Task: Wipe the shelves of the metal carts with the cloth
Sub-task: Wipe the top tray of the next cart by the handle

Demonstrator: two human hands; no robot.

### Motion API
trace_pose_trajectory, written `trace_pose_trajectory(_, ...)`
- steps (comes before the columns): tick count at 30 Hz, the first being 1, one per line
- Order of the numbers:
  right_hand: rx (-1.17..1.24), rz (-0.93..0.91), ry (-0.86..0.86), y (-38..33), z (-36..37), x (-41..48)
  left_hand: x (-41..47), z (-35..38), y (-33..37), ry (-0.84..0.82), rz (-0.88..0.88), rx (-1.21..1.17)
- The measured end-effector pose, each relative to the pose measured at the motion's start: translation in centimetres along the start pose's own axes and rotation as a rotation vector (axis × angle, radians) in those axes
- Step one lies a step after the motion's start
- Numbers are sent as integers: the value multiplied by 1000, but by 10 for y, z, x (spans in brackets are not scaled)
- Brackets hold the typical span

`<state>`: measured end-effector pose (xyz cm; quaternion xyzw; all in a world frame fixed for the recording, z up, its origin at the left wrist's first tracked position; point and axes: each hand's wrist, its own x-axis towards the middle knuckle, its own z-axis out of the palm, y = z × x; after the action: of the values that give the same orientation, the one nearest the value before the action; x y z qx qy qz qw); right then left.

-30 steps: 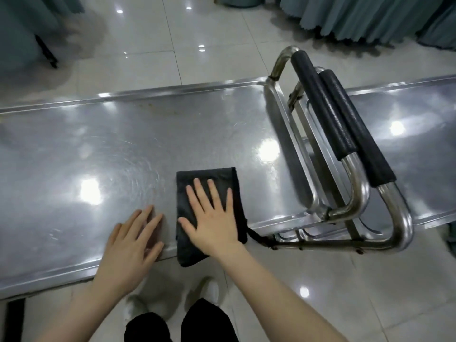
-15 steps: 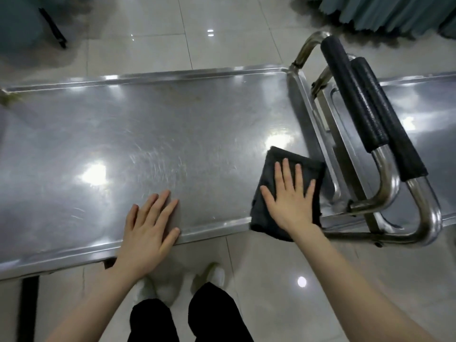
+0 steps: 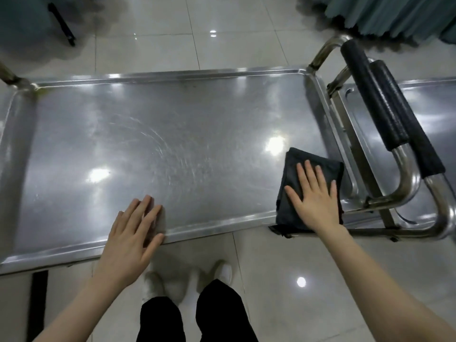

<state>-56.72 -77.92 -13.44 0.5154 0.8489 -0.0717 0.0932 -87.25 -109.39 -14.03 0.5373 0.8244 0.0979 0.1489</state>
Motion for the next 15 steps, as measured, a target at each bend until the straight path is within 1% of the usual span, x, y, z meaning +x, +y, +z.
trace_pose_trajectory(2,42,97,10,-26,2,-6,-1,-2,-5,24,21,-95)
trace_pose_trajectory(4,60,119,20,-80,9,-20,-4,-4,-11,28,29,-164)
trace_pose_trajectory(7,66,-27,19,-185,27,-46,-12,-5,-20,22,67,-119)
trace_pose_trajectory(9,96,-169,32,-249,36,-61,-17,-6,-28,16,43,-68)
trace_pose_trajectory(10,105,-240,25,-269,37,-67,-20,-8,-33,12,19,-53)
trace_pose_trajectory(11,101,-301,21,-277,36,-69,-22,-12,-40,9,-3,-44)
trace_pose_trajectory(13,80,-389,36,-254,33,-63,-28,-19,-55,-1,-30,-27)
trace_pose_trajectory(14,65,-387,41,-231,31,-60,-32,-23,-62,-8,-37,-17)
trace_pose_trajectory(15,41,-344,53,-203,30,-56,-37,-28,-70,-13,-46,-13)
